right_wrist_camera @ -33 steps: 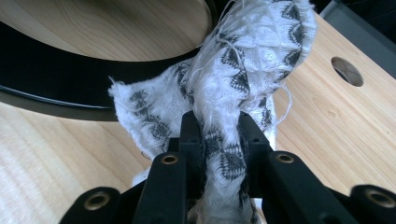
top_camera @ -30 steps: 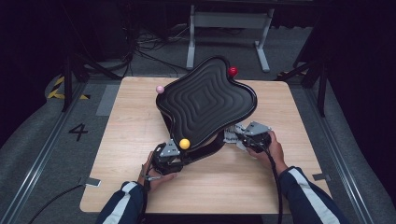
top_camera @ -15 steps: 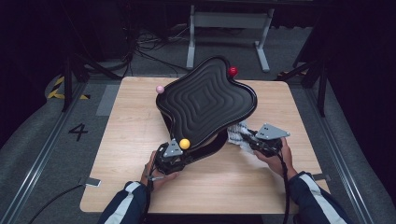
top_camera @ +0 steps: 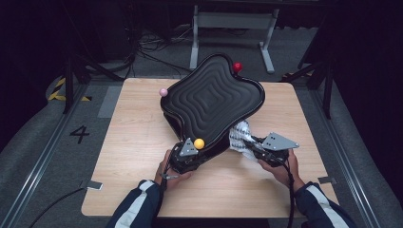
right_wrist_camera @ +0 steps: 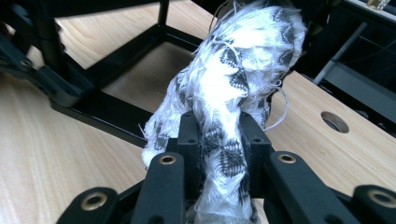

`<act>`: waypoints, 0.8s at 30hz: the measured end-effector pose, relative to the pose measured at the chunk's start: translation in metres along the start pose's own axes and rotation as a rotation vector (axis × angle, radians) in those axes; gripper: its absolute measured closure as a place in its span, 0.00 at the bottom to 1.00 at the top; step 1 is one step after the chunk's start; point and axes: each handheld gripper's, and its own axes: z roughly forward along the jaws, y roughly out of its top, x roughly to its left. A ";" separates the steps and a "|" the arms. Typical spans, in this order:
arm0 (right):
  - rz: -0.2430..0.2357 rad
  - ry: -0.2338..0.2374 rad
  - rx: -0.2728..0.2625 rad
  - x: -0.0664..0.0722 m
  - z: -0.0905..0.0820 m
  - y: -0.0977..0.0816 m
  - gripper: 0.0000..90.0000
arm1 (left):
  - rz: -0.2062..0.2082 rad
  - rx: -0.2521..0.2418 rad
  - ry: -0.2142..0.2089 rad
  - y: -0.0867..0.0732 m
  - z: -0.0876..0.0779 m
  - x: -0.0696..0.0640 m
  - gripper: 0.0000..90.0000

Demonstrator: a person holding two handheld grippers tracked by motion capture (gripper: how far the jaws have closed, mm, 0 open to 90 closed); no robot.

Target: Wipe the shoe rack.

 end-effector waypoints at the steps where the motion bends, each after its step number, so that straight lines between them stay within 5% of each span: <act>1: -0.005 0.003 0.000 0.002 -0.001 0.001 0.83 | -0.002 -0.001 0.002 0.000 0.000 -0.001 0.75; 11: -0.027 0.010 -0.012 0.007 -0.003 0.003 0.82 | 0.040 0.035 0.004 -0.007 -0.023 -0.003 0.57; 16: -0.043 0.020 -0.040 0.014 -0.007 0.008 0.82 | 0.045 0.000 0.013 -0.009 -0.032 -0.002 0.67; 19: -0.052 0.024 -0.067 0.020 -0.010 0.012 0.82 | 0.056 0.002 0.002 -0.007 -0.026 -0.004 0.66; 22: -0.081 0.032 -0.089 0.028 -0.013 0.017 0.82 | 0.066 -0.017 0.037 -0.005 -0.020 -0.006 0.73; 24: -0.097 0.037 -0.109 0.033 -0.014 0.021 0.82 | 0.041 -0.036 0.031 -0.005 -0.018 -0.004 0.78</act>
